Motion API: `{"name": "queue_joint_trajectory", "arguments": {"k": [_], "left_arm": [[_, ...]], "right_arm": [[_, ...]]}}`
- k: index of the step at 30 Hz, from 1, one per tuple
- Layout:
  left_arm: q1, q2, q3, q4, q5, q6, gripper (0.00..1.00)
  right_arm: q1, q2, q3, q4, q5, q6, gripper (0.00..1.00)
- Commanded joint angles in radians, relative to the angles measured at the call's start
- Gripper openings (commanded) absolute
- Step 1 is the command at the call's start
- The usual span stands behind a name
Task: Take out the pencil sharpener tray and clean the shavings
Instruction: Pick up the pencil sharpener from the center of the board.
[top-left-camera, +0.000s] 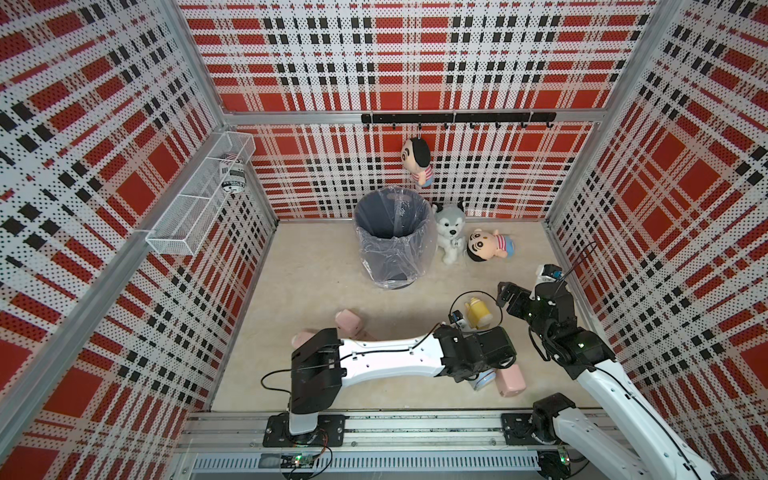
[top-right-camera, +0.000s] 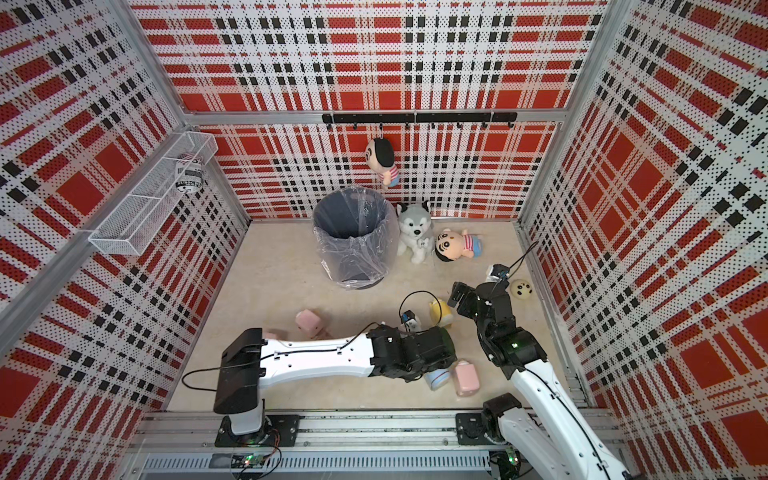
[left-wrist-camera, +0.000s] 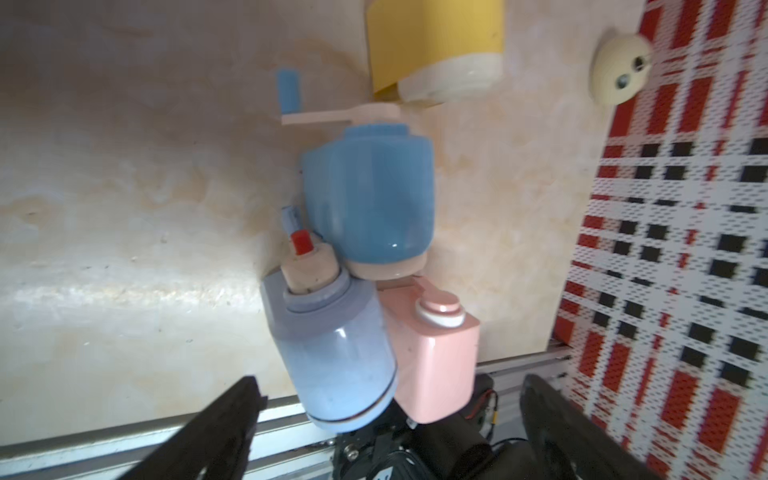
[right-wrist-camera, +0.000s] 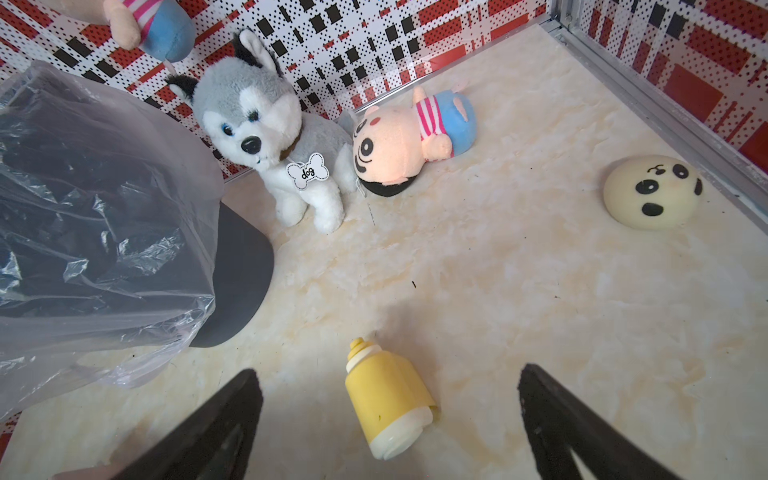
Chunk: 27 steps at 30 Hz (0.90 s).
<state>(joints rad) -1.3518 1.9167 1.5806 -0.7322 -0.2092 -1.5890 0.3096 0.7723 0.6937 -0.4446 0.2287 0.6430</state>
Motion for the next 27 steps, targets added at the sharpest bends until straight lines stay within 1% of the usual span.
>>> {"name": "queue_joint_trajectory", "arguments": {"k": [1, 4, 12, 21, 27], "left_arm": [[-0.003, 0.035, 0.042, -0.143, 0.033, -0.033, 0.98], [0.002, 0.055, 0.032, -0.143, 0.045, -0.058, 0.97], [0.041, 0.107, 0.055, -0.150, 0.072, -0.043, 0.91], [0.057, 0.159, 0.088, -0.152, 0.097, -0.029, 0.85], [0.053, 0.188, 0.122, -0.153, 0.130, -0.026, 0.85]], "right_arm": [[-0.024, -0.015, -0.007, 0.015, -0.054, -0.021, 1.00], [-0.047, -0.025, -0.008, 0.015, -0.077, -0.029, 1.00], [-0.104, -0.043, -0.009, 0.020, -0.148, -0.036, 1.00], [-0.122, -0.038, -0.049, 0.056, -0.204, -0.018, 1.00], [-0.126, -0.030, -0.059, 0.069, -0.231, -0.011, 1.00]]}}
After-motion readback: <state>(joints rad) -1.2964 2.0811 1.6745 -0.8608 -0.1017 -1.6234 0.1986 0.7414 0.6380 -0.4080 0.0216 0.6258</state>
